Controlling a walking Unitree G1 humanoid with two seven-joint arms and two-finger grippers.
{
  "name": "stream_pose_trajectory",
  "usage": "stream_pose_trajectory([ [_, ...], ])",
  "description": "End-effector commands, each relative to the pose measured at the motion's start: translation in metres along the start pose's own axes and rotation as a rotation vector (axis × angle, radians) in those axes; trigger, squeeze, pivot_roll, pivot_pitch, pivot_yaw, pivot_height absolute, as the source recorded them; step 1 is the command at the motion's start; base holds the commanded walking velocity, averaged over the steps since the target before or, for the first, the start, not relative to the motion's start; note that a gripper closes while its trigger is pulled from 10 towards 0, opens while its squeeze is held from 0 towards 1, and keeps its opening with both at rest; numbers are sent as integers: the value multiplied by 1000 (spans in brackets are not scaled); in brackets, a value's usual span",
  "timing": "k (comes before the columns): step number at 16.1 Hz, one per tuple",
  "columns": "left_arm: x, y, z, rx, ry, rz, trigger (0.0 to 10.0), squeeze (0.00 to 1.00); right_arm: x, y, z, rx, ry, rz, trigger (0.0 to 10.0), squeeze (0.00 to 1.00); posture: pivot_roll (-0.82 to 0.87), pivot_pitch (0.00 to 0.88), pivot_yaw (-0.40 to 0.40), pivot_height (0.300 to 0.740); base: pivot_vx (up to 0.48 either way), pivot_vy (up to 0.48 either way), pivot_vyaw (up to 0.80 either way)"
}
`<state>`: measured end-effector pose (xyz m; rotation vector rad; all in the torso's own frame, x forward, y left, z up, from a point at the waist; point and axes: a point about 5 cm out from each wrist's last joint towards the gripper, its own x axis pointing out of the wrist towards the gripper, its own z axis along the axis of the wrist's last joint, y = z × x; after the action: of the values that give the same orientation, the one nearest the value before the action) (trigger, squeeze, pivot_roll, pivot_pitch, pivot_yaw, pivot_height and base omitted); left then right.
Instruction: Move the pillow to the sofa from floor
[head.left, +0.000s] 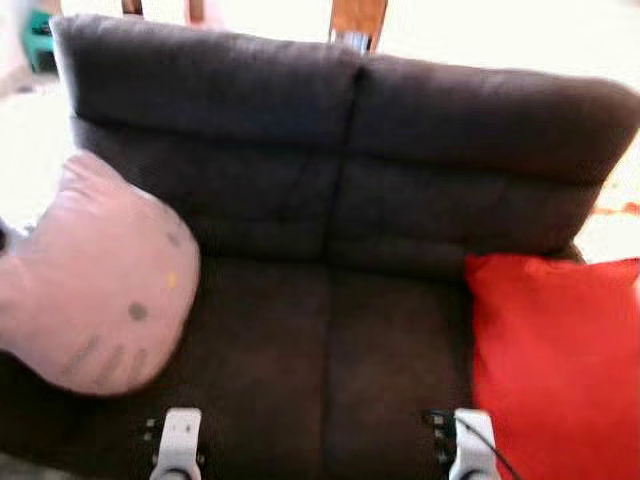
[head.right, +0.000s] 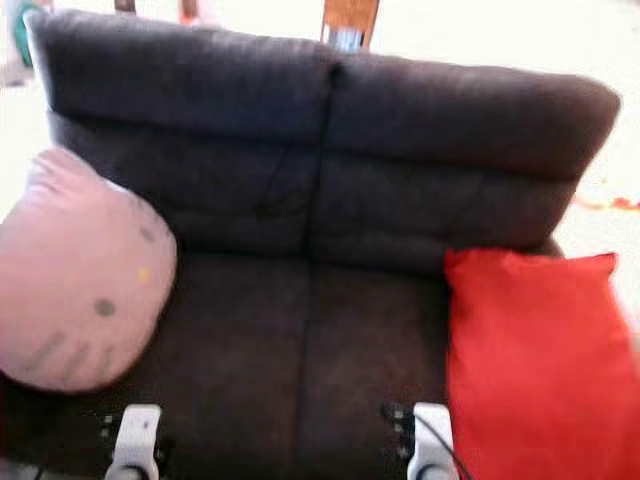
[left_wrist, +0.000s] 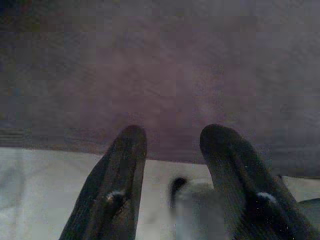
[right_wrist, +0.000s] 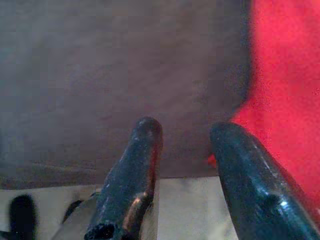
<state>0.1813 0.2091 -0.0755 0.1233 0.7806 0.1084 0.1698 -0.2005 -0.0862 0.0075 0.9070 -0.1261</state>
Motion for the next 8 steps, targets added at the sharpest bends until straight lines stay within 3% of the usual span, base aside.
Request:
stream_pose_trajectory([
  [1,-1,5,-3,27,9,3,10000,0,0,3,-1,3,5,6,10000,0,116,11,-109,740,0,-480,0],
  [8,0,4,-1,14,4,6,10000,0,0,3,0,8,3,4,10000,0,114,11,-110,740,0,-480,0],
])
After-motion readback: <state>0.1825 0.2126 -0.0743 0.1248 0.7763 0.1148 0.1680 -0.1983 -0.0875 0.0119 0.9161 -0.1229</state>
